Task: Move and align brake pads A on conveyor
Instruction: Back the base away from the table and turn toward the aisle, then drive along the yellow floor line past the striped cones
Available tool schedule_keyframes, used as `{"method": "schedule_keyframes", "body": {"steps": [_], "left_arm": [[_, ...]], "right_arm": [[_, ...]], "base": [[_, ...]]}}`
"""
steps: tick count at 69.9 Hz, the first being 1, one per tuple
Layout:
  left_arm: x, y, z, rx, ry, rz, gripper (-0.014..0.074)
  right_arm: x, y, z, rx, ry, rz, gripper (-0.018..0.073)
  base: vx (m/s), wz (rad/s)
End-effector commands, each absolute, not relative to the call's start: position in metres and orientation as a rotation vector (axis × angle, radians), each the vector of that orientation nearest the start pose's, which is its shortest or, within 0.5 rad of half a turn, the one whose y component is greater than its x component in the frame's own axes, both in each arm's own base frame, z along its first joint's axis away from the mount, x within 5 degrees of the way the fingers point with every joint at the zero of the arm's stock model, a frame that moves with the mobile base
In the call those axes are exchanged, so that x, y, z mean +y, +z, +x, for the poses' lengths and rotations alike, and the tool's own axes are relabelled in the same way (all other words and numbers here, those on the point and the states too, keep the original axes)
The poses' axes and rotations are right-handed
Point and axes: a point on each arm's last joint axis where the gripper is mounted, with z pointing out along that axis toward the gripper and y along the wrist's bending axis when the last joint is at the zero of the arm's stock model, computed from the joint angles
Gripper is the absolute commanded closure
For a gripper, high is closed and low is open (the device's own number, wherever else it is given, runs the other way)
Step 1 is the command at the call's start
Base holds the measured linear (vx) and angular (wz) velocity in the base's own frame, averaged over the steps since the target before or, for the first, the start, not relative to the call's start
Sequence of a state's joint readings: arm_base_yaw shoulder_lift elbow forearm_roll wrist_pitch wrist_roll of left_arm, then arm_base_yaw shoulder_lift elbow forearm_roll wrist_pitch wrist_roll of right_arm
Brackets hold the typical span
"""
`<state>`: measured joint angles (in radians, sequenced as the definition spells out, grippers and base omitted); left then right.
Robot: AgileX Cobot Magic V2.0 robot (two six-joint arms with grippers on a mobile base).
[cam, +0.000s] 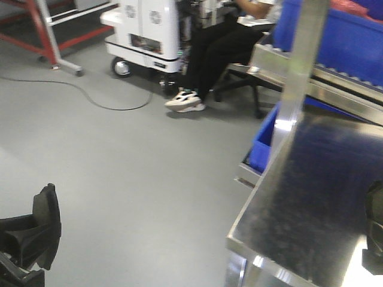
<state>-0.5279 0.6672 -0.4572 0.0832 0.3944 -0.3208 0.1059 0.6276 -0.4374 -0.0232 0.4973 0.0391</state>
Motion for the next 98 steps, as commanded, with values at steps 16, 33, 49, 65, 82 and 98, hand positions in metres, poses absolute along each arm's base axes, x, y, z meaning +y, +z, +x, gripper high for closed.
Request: {"method": "schedule_keyframes", "body": {"steps": [16, 33, 49, 65, 82, 98], "left_arm": [[-0.0675, 0.2915, 0.1189, 1.981, -0.478, 0.274, 0.0458], [-0.0675, 0.2913, 0.1189, 1.983, -0.477, 0.274, 0.0458], [-0.0675, 0.2913, 0.1189, 1.983, -0.477, 0.274, 0.0458], [-0.0675, 0.2913, 0.1189, 1.983, -0.477, 0.274, 0.0458], [-0.0675, 0.2913, 0.1189, 1.983, -0.477, 0.274, 0.0458], [-0.0675, 0.2913, 0.1189, 1.983, -0.477, 0.274, 0.0458]], "right_arm": [[0.0116, 0.2807, 0.125, 2.064, 0.052, -0.094, 0.0515], [0.0116, 0.2807, 0.125, 2.064, 0.052, -0.094, 0.0515], [0.0116, 0.2807, 0.125, 2.064, 0.052, -0.094, 0.0515], [0.0116, 0.2807, 0.125, 2.064, 0.052, -0.094, 0.0515], [0.0116, 0.2807, 0.125, 2.064, 0.052, -0.094, 0.0515], [0.0116, 0.2807, 0.125, 2.064, 0.052, -0.094, 0.0515]], "base": [[-0.08, 0.64], [-0.05, 0.64], [0.0, 0.49], [0.07, 0.39], [0.11, 0.42], [0.11, 0.42]]}}
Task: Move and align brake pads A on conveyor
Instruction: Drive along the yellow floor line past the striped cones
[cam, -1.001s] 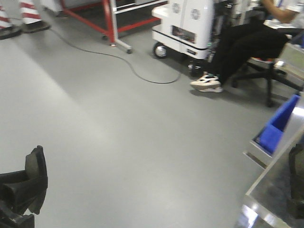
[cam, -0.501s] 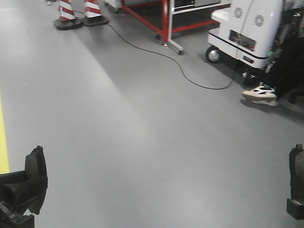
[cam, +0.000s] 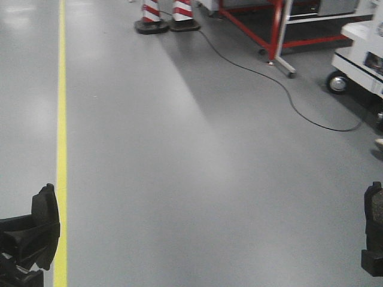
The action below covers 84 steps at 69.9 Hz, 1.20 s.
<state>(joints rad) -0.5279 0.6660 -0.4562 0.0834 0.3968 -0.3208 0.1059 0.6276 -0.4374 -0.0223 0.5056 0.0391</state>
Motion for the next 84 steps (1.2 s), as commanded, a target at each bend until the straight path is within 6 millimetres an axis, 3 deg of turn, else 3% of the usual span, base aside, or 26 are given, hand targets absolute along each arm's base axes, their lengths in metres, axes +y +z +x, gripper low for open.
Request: {"method": "schedule_keyframes", "body": {"steps": [1, 47, 84], "left_arm": [[-0.0675, 0.2913, 0.1189, 1.983, -0.477, 0.274, 0.0458], [-0.0675, 0.2913, 0.1189, 1.983, -0.477, 0.274, 0.0458], [-0.0674, 0.2912, 0.1188, 1.984, -0.477, 0.274, 0.0458]], "right_arm": [[0.0116, 0.2807, 0.125, 2.064, 0.052, -0.094, 0.0515], [0.0116, 0.2807, 0.125, 2.064, 0.052, -0.094, 0.0515], [0.0116, 0.2804, 0.1249, 2.068, 0.052, -0.094, 0.0515]], "base": [[0.12, 0.42], [0.16, 0.45], [0.28, 0.11]]}}
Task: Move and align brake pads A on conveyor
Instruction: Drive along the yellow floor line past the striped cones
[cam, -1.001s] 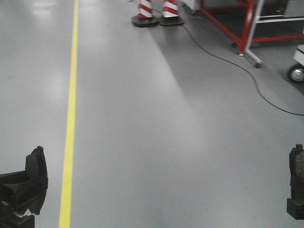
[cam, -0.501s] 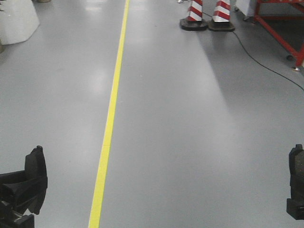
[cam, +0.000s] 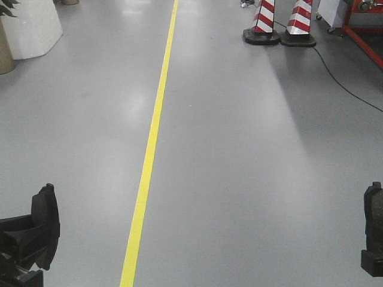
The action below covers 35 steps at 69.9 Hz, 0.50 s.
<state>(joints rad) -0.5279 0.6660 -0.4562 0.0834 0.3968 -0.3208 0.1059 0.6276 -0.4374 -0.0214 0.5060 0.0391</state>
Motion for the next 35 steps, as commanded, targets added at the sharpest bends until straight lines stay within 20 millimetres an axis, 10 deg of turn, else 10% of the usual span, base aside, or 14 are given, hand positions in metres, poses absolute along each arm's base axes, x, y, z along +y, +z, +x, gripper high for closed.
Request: {"method": "schedule_keyframes", "body": {"steps": [1, 35], "left_arm": [[-0.0674, 0.2912, 0.1188, 1.984, -0.477, 0.274, 0.0458], [-0.0674, 0.2912, 0.1188, 1.984, -0.477, 0.274, 0.0458]], "right_arm": [[0.0116, 0.2804, 0.1249, 2.068, 0.052, -0.094, 0.0515], [0.0116, 0.2804, 0.1249, 2.068, 0.052, -0.094, 0.0515]], "base": [[0.39, -0.05], [0.42, -0.06]]}}
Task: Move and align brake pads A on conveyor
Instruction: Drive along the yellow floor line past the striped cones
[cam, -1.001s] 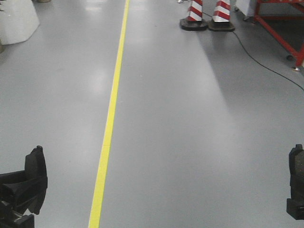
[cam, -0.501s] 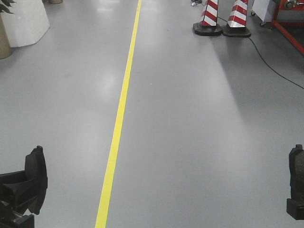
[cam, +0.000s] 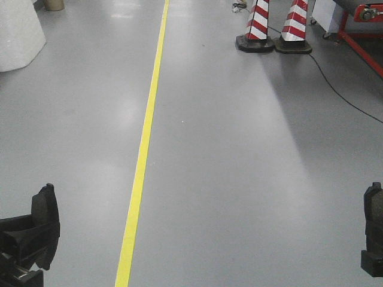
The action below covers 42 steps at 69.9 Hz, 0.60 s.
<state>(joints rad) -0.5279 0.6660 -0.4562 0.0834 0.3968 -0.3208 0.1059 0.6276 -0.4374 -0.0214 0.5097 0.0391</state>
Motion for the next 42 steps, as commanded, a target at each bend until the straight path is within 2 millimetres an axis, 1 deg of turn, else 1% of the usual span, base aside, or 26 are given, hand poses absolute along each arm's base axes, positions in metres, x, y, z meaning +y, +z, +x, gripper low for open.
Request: {"method": "schedule_keyframes", "body": {"steps": [1, 42], "left_arm": [[-0.0674, 0.2912, 0.1188, 1.984, -0.477, 0.274, 0.0458], [-0.0674, 0.2911, 0.1188, 1.985, -0.476, 0.274, 0.0458]], "right_arm": [[0.0116, 0.2804, 0.1249, 2.068, 0.052, -0.094, 0.0515], [0.0116, 0.2802, 0.1248, 2.07, 0.052, -0.094, 0.0515]], "base": [[0.43, -0.07], [0.44, -0.05]]}}
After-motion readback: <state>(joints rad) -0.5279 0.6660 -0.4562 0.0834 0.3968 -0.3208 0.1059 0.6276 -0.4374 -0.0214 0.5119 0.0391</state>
